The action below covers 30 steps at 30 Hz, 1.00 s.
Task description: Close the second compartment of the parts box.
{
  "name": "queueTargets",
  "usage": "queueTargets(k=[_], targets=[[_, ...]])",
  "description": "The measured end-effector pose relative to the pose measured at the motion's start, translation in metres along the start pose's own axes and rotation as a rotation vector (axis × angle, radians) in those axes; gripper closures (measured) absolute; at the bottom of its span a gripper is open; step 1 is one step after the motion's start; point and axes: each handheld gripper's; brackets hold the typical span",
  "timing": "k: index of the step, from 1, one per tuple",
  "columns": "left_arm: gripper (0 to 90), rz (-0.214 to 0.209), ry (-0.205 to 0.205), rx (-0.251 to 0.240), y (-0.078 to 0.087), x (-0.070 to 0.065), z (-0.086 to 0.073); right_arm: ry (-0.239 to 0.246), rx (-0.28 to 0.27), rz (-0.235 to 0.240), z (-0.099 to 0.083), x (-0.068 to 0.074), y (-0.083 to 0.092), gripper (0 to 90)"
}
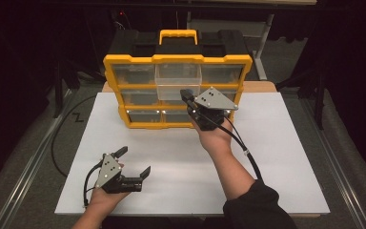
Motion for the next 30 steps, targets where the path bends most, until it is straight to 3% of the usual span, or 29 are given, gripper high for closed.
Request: queueTargets(k=[30], targets=[[0.1,0.0,0.003,-0.005,0.001,0.0,0.0,0.005,0.026,-0.033,0.009,-0.009,-0.016,90.0]])
Point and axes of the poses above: each handheld gripper's, and its own axes: y roughly backward along the jaws, z roughly out of its top, x roughly to its left, and after that the axes turned 14 degrees about x, right-handed
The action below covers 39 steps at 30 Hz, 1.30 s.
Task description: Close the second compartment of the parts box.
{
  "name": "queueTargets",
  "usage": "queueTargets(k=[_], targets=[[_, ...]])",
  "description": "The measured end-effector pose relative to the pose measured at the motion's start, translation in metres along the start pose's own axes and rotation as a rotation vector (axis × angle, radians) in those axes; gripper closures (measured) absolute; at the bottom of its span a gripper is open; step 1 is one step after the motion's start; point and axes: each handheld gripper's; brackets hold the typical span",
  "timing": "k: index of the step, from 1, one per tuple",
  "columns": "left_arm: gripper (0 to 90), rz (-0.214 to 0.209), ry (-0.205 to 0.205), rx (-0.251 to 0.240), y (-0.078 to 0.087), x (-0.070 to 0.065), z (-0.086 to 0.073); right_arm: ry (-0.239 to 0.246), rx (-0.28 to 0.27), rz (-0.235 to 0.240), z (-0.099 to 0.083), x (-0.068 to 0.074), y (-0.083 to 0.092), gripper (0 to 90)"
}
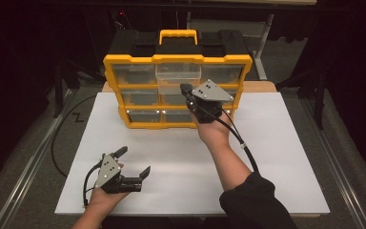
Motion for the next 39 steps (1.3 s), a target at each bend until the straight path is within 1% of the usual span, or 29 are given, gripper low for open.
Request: queueTargets(k=[15,30,39], targets=[[0.1,-0.002,0.001,-0.001,0.001,0.0,0.0,0.01,0.009,-0.02,0.006,-0.005,-0.006,90.0],[0.1,-0.001,0.002,-0.004,0.001,0.0,0.0,0.003,0.016,-0.034,0.011,-0.01,-0.014,90.0],[0.1,-0.002,0.001,-0.003,0.001,0.0,0.0,0.007,0.023,-0.047,0.015,-0.013,-0.019,90.0]])
Point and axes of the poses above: each handheld gripper's, and its own axes: y roughly backward along the jaws, z roughly out of its top, x roughly to its left, and after that the axes turned 14 degrees about x, right-handed
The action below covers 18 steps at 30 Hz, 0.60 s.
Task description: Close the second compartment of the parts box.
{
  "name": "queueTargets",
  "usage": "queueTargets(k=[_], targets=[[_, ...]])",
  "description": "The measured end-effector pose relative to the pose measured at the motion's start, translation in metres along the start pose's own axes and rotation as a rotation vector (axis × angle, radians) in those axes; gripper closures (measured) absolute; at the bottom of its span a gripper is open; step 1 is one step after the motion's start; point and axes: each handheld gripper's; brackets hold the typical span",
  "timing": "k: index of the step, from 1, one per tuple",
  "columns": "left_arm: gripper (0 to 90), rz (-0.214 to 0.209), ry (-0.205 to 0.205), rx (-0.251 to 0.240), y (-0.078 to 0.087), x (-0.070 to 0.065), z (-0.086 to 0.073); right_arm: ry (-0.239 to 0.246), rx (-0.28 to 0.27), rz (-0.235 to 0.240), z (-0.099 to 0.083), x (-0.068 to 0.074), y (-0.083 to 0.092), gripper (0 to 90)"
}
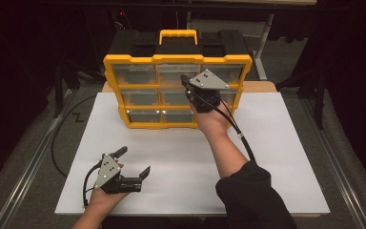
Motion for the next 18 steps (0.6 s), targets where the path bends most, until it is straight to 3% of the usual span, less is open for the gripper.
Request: queueTargets(k=[18], targets=[[0.1,-0.004,-0.002,0.001,-0.0006,0.0002,-0.0001,-0.007,0.022,-0.029,0.0075,-0.0044,-0.0099,90.0]])
Point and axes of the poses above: each handheld gripper's, and its own axes: y roughly backward along the jaws, z roughly out of its top, x roughly to its left, and after that the axes turned 14 degrees about x, right-handed
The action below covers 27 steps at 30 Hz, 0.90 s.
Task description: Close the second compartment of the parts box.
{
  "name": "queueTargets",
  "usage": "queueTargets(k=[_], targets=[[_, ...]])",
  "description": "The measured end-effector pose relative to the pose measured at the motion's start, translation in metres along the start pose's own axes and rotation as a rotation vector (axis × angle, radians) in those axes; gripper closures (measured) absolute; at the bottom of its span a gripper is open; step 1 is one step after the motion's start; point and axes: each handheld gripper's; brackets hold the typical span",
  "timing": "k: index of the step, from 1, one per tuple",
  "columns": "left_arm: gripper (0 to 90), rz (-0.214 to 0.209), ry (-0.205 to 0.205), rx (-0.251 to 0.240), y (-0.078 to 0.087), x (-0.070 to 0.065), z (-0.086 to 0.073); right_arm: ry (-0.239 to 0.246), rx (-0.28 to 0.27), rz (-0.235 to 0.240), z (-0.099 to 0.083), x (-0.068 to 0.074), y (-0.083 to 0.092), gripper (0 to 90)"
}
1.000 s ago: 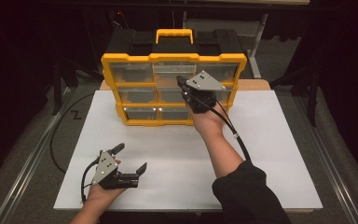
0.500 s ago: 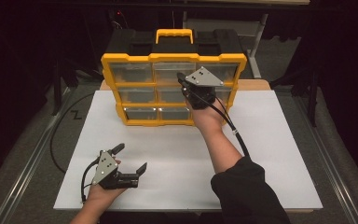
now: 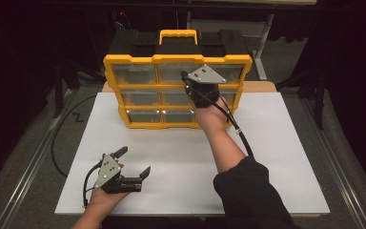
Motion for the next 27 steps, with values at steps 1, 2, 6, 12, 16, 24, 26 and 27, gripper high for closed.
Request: queueTargets(k=[1,2,6,12,16,24,26,27], targets=[[0.1,0.0,0.0,0.0,0.0,0.0,0.0,0.0,0.001,0.0,0.0,0.0,-0.001,90.0],[0.1,0.0,0.001,-0.001,0.0,0.0,0.0,0.0,0.001,-0.001,0.0,0.0,-0.001,90.0],[0.1,0.0,-0.001,0.0,0.0,0.0,0.0,0.012,0.002,-0.001,0.0,-0.001,-0.001,90.0],[0.1,0.0,-0.002,0.001,0.0,0.0,0.0,0.019,0.011,-0.002,0.001,-0.001,0.0,90.0],[0.1,-0.001,-0.002,0.002,0.0,0.0,0.0,0.016,0.014,0.017,-0.001,-0.001,0.003,85.9],[0.1,-0.001,-0.004,0.003,-0.001,0.0,0.0,0.02,0.002,0.043,-0.003,0.001,0.012,82.5],[0.1,-0.001,-0.005,0.004,-0.001,0.0,0.0,0.015,0.001,0.052,-0.004,0.0,0.015,80.6],[0.1,-0.001,-0.005,0.004,-0.001,-0.001,0.0,0.013,0.001,0.055,-0.004,0.0,0.016,80.2]])
Point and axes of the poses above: each handheld gripper's, and its own axes: y roughly backward along the jaws, z roughly out of its top, x roughly to its left, and after that the axes turned 14 degrees about x, right-handed
